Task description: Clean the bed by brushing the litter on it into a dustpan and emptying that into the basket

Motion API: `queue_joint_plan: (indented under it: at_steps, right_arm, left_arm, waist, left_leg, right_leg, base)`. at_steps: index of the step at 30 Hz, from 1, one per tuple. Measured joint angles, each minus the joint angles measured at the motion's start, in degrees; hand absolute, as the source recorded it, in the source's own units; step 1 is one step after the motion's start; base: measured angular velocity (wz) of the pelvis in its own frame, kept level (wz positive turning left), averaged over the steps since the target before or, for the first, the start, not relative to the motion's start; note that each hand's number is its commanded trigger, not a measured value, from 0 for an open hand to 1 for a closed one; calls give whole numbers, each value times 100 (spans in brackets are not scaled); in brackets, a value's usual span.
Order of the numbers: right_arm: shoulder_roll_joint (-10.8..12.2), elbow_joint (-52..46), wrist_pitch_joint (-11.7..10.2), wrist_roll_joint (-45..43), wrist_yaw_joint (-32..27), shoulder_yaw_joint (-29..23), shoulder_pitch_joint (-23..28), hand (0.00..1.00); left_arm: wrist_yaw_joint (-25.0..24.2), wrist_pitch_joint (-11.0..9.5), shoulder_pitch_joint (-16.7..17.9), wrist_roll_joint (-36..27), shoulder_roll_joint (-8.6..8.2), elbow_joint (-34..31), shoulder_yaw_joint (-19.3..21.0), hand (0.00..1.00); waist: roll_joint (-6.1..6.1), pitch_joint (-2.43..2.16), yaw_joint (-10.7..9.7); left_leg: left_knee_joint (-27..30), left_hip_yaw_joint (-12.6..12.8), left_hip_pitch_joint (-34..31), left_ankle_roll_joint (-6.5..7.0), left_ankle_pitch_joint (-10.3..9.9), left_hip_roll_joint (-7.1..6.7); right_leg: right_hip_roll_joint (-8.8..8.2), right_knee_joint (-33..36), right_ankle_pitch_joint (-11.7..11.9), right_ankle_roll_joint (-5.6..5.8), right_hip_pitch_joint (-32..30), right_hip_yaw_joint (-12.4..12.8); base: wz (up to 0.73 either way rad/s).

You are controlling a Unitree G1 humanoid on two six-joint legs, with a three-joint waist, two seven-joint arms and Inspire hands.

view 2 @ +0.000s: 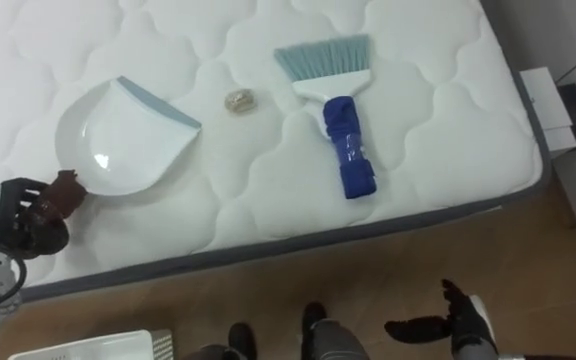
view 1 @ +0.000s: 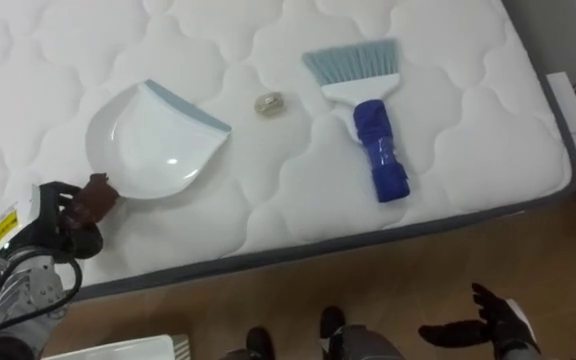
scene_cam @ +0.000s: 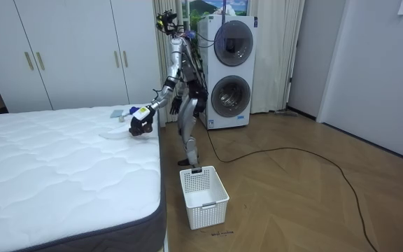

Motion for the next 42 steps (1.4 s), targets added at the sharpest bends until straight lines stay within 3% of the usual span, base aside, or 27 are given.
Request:
queue_joint_plan:
  at_steps: [8, 13, 18, 25, 27, 29, 30, 35, 42]
  right_arm:
    - [-1, -557, -114, 220, -841, -556, -396, 0]
    - [-4, -1062, -241, 203, -1298, -575, -727, 0]
    - [-37, -1735, -461, 65, -1845, -751, -938, 0]
    - [-47, -1868, -607, -86, -2365, -773, -1299, 0]
    - [-48, -1871, -648, -87, -2413, -763, -1377, 0]
    - [-48, -1871, -674, -101, -2456, -753, -1483, 0]
    - [-48, -1871, -675, -101, -2456, -749, -1509, 0]
    - [-63, -1824, -692, -95, -2454, -365, -1814, 0]
    - [-58, -1592, -691, -77, -2254, 123, -2041, 0]
  left_arm:
    - [476, -90, 527, 279, -2, -191, -51, 100]
    - [513, -73, 567, 307, -18, -245, -93, 100]
    - [500, -45, 551, 356, -18, -302, -116, 100]
    - [404, -38, 493, 389, -19, -313, -268, 100]
    - [322, -11, 458, 390, -19, -310, -272, 100]
    - [240, 49, 348, 391, -63, -306, -273, 100]
    - [218, 68, 325, 390, -79, -307, -280, 100]
    - [21, 186, 145, 391, -114, -338, -523, 100]
    - [-178, 267, 30, 394, -143, -412, -638, 100]
  waist:
    - [-87, -13, 4]
    - [-209, -76, 30]
    - [-234, -75, 77]
    - [-243, -65, 160]
    - [-263, -43, 185]
    - [-291, 19, 273]
    - [-289, 28, 291]
    - [-200, 111, 419]
    - [-188, 123, 552]
  left_leg:
    - [-29, 160, 72, 18, 18, -19]
    - [45, 163, 73, 19, 18, -14]
    - [-38, 139, 81, 37, 28, 1]
    - [-75, 144, 89, 69, 47, -7]
    - [-75, 142, 87, 75, 51, -9]
    - [-76, 139, 86, 75, 50, -4]
    - [-75, 136, 80, 75, 50, -3]
    - [-92, 110, 53, 75, 50, 1]
    - [-134, 111, 28, 75, 53, -1]
  right_leg:
    - [9, 88, 11, 2, -43, 145]
    - [22, 102, 11, 3, -41, 175]
    - [48, -29, 84, 34, 12, 167]
    - [-7, -15, 81, 57, 1, 149]
    - [-14, -12, 55, 65, 5, 143]
    - [-19, -25, 40, 61, 7, 129]
    - [-21, -31, 38, 60, 7, 118]
    - [-20, -98, 46, 62, 0, 74]
    - [-49, -94, 17, 72, 5, -4]
  base:
    - [-7]
    - [-2]
    - [0]
    - [2]
    - [3]
    - [0]
    - [6]
    - [4]
    - [5]
